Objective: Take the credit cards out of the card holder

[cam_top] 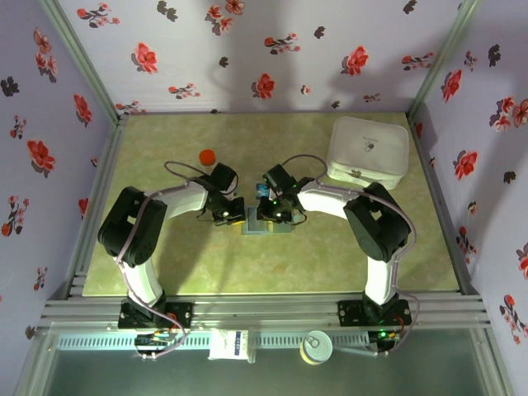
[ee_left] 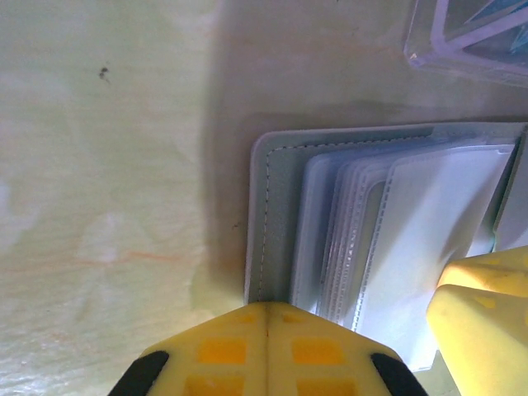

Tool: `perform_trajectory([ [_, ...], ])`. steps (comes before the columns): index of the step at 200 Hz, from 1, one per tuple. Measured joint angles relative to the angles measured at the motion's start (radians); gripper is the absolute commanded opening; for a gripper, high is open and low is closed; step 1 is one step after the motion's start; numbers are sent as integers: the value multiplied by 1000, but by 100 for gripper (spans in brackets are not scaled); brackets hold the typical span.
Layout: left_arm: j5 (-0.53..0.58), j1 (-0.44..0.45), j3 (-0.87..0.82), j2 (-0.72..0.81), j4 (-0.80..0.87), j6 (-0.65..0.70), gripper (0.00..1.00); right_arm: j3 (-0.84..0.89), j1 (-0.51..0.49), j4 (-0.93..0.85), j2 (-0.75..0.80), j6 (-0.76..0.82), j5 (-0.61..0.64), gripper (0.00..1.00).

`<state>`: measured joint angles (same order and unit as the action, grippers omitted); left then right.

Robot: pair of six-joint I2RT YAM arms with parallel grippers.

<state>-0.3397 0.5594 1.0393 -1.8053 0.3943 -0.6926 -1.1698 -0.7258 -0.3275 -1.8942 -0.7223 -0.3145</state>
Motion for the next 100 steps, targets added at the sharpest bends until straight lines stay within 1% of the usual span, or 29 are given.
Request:
perform_trajectory([
  [33, 0, 0, 8, -4, 10, 3, 0, 0, 8, -8, 3, 7, 1, 19],
  [100, 9, 0, 18, -7, 21, 16, 0, 13, 25, -10, 3, 8, 0, 18],
])
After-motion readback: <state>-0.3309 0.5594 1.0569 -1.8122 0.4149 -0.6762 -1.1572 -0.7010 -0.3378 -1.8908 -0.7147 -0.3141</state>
